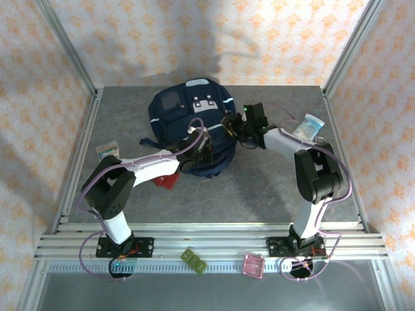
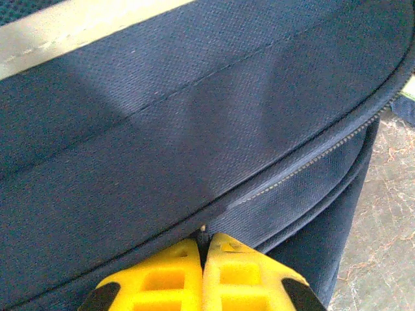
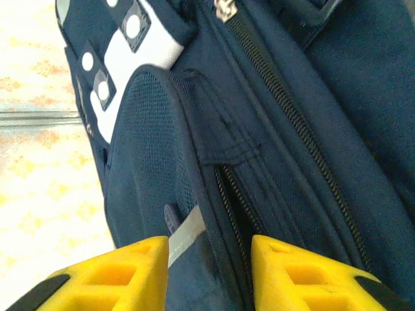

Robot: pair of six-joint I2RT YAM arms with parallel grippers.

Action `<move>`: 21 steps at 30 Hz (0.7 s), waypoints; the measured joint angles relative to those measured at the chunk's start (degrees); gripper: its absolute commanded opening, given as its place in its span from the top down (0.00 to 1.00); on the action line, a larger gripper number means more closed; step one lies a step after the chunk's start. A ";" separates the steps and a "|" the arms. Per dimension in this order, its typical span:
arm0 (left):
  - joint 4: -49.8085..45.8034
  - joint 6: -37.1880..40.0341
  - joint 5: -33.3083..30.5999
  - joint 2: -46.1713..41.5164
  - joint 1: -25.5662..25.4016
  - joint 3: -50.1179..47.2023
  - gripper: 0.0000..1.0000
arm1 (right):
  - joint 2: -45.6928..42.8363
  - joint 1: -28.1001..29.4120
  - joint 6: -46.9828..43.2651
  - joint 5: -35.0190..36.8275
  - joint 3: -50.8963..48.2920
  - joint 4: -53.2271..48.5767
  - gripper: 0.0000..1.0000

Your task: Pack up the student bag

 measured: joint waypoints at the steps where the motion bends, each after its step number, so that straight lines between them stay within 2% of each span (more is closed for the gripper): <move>1: -0.13 0.00 0.00 0.00 0.00 0.00 1.00 | -0.33 0.55 0.33 0.04 -0.44 0.37 0.68; 2: -0.24 0.00 -0.02 0.00 0.00 0.00 1.00 | -0.57 1.22 0.76 -0.02 -0.81 0.83 0.71; 7: -0.24 -0.37 -0.39 0.00 0.00 0.02 1.00 | -0.55 3.52 2.19 0.09 -1.29 1.55 1.00; 16: -0.68 -1.09 -3.74 -2.45 0.59 -3.39 1.00 | 0.04 3.23 3.13 0.20 -1.33 1.88 1.00; 21: -1.07 -1.90 -4.50 -9.27 5.81 -11.39 1.00 | 0.04 1.97 3.13 -1.07 -1.33 2.16 1.00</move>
